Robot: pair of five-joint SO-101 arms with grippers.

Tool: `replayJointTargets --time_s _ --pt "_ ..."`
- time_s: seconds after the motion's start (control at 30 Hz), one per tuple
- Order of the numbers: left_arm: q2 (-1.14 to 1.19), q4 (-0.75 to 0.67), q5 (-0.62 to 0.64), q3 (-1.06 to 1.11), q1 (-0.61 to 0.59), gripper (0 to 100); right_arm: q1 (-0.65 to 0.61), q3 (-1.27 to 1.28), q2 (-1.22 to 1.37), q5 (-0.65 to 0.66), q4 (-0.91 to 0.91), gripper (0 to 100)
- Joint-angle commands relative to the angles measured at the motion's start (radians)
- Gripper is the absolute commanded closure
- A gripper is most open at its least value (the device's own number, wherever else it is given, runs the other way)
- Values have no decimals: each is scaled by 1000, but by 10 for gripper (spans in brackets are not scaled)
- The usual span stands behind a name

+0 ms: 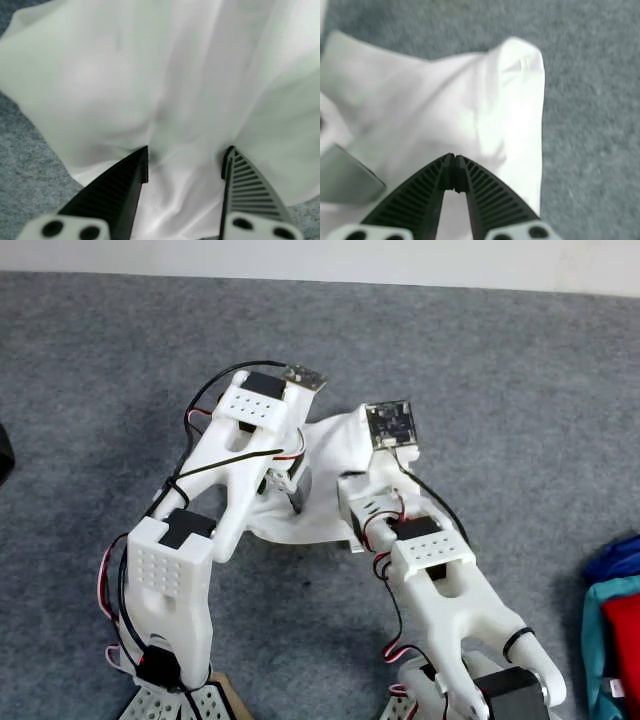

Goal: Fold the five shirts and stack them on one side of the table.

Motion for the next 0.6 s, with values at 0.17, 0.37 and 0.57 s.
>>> replayJointTargets --time_s 0.17,0.37,0.57 --pt "-4 -5 5 -7 -5 752 36 50 -12 127 81 991" --pt "-4 -5 5 -8 -10 752 114 53 -12 135 177 991" --pt "-5 -5 5 -8 -8 752 183 59 -12 190 200 991"
